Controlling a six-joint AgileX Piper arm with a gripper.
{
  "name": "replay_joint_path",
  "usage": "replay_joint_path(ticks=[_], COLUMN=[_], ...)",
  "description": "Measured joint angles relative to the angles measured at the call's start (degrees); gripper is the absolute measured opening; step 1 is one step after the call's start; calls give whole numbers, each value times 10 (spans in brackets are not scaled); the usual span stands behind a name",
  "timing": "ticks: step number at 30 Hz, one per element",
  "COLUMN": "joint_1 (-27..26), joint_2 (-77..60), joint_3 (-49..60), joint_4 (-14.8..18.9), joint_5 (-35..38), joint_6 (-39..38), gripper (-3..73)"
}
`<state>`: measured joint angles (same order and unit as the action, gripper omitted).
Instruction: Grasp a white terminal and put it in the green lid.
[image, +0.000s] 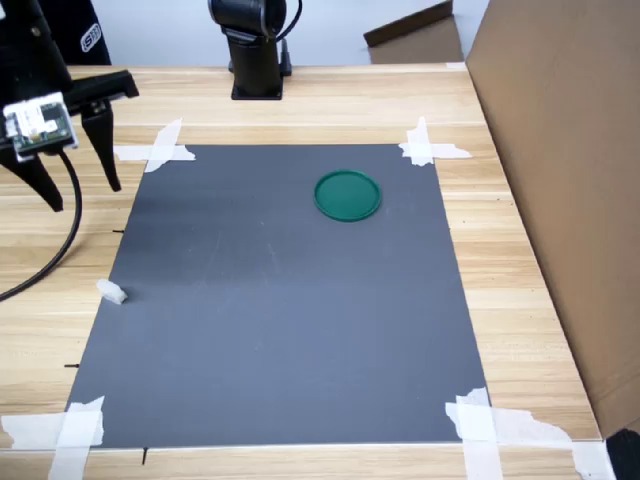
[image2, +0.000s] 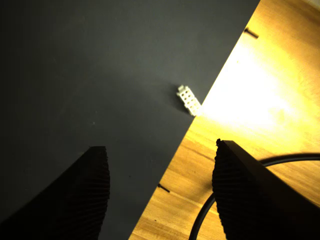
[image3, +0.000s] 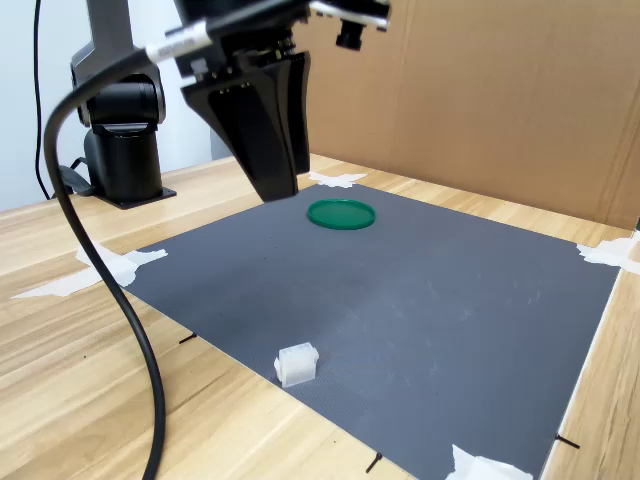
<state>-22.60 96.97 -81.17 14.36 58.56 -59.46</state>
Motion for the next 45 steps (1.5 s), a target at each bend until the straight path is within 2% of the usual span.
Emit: replay_joint_path(ticks=[3,8,13,19,24,38,45], joint_1=[0,0,0,7,39,40,40], joint_2=[15,53,94,109,137,166,165], joint_3=[0,0,-27,-53,-57,-58,-58], joint_4=[-11,-47,-52,-58,-100,-92,-101], joint_5=[-5,-33,-34,-34,-30,-48,-36], joint_6=[0,-3,-71,-103,-133,-143,-238], gripper=[525,527,527,527,527,525,525])
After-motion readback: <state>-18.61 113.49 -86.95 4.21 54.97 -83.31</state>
